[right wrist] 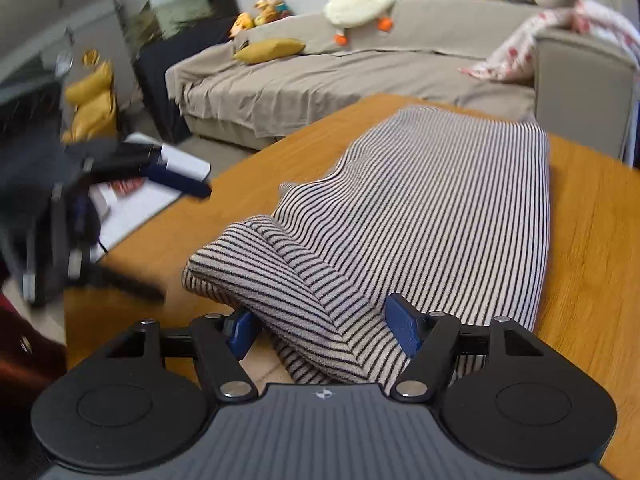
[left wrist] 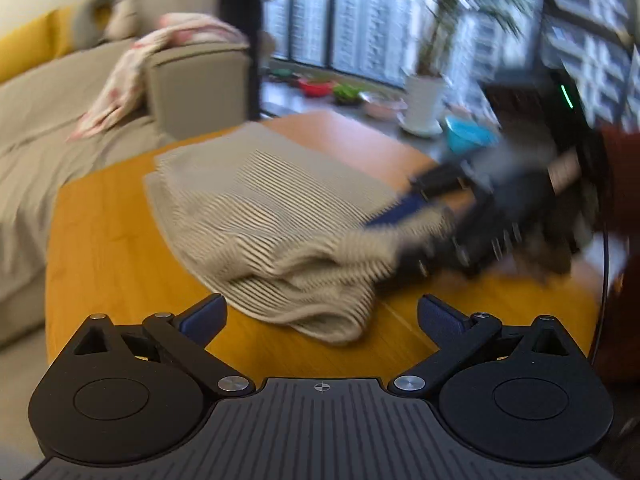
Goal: Fold clothes
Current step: 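Grasp the shirt end with the right gripper and lift it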
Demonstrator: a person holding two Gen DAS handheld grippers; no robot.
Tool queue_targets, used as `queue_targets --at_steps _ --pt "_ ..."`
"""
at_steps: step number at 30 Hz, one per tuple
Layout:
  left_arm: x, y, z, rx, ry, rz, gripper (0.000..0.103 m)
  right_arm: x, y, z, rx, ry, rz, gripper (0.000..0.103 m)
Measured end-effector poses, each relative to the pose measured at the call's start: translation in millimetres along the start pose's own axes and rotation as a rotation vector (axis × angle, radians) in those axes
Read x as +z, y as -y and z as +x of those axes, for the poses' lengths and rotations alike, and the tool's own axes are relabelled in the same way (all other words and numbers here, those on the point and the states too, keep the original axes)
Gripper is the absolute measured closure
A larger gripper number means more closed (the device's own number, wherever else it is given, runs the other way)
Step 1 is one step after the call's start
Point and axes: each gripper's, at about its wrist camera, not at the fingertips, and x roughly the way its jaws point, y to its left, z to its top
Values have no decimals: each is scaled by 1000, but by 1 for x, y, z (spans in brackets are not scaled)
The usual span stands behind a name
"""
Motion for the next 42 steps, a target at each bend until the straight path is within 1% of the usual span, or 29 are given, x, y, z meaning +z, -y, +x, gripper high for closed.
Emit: queue_targets --at_steps 1,3,5,6,7,8,10,14,16,17,18,19,20,21,22,23,26,28,32,35,38,42 --pt "-2 7 7 18 -20 40 0 0 3 0 9 1 21 35" --pt "-3 15 26 110 -64 94 0 0 8 -1 25 3 60 35" --pt "-4 22 45 199 -104 144 0 2 12 3 23 3 62 35" --pt "-1 20 47 220 -90 125 0 3 10 3 8 4 37 34" --pt "2 18 49 239 -76 105 0 1 5 0 -18 8 -11 28" --pt "7 14 48 237 -63 67 0 -1 -3 -2 -54 14 -73 18" --pt "15 5 45 231 -36 -10 0 -9 -16 -3 -131 24 -204 12" --pt "24 -21 41 153 -24 -206 0 -31 -38 -2 -285 40 -461 8" --pt "24 -30 42 127 -28 -276 0 -38 -40 6 -340 35 -518 7" --pt "25 -34 43 115 -30 -309 0 -38 -40 8 -350 50 -519 7" --pt "25 -35 44 111 -30 -321 0 -39 -39 9 -360 66 -519 8" --pt "26 -36 45 114 -31 -326 0 -38 -39 11 -371 76 -525 22" --pt "26 -37 45 117 -32 -330 0 -37 -40 13 -381 76 -539 53" --pt "27 -38 46 120 -33 -335 0 -36 -42 13 -380 73 -553 59" --pt "27 -40 46 123 -34 -339 0 -35 -44 13 -378 70 -568 63" --pt "27 -41 46 125 -33 -344 0 -34 -46 12 -376 71 -579 66" --pt "22 -43 25 95 13 -354 0 -25 -44 7 -362 62 -560 69" --pt "18 -44 11 74 43 -361 0 -22 -41 6 -356 37 -548 70" --pt "11 -48 -17 36 105 -375 0 -26 -44 6 -350 -21 -558 73" --pt "18 -58 -30 88 163 -389 0 -25 -50 5 -317 -62 -568 75" --pt "30 -66 -15 100 172 -373 0 -20 -62 -10 -248 -116 -577 75" --pt "45 -75 36 100 106 -329 0 -7 -76 -46 -167 -171 -608 75"
